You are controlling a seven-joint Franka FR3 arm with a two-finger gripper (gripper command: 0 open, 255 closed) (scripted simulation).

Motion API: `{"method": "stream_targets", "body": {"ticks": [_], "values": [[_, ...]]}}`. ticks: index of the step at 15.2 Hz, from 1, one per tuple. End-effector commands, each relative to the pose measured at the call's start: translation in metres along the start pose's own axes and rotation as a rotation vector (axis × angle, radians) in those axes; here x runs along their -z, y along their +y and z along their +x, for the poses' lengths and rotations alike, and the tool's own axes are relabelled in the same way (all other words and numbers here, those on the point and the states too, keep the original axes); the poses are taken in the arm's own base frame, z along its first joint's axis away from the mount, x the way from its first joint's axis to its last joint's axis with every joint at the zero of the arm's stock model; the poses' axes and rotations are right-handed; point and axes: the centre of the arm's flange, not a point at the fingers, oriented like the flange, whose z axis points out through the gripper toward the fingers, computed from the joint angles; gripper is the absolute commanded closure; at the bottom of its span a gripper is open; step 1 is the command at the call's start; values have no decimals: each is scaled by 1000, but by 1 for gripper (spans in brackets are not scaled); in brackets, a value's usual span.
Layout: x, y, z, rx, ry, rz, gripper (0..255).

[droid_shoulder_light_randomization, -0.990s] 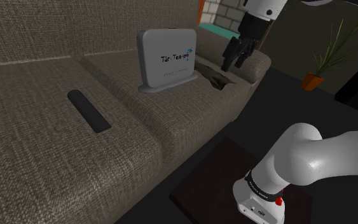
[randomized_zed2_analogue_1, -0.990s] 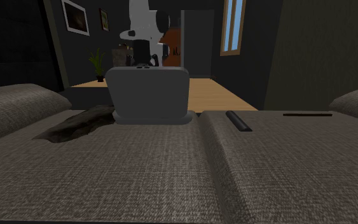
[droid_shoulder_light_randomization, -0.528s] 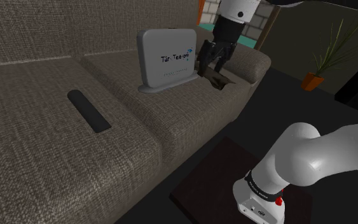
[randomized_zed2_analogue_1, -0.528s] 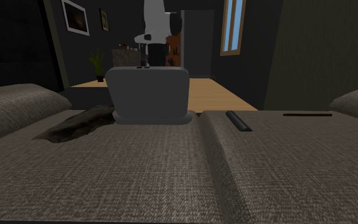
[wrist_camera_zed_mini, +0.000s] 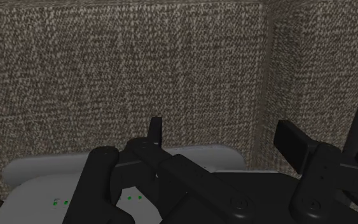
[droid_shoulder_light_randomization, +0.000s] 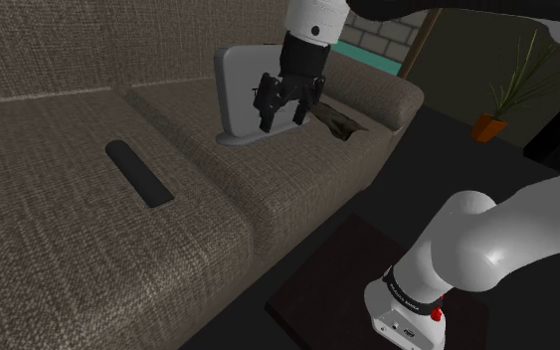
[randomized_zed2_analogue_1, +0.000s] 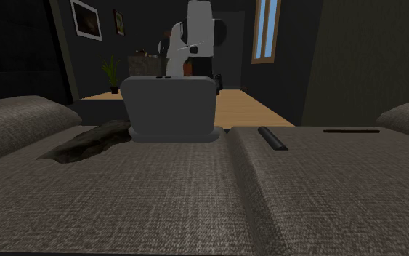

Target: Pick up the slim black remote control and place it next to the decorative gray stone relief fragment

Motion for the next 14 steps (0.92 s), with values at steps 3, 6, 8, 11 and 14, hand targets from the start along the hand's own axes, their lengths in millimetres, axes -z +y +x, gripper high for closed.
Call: {"method": "stream_targets", "body": {"ticks": [3,6,8,11,14], "values": [[-13,-47,20,-3,-8,10,0],[-24,-82,34,-4,-15,16,0],[-31,-106,43,-5,-20,20,0],[-41,-141,57,-7,-26,27,0],[-52,-176,70,-8,-33,33,0]]}}
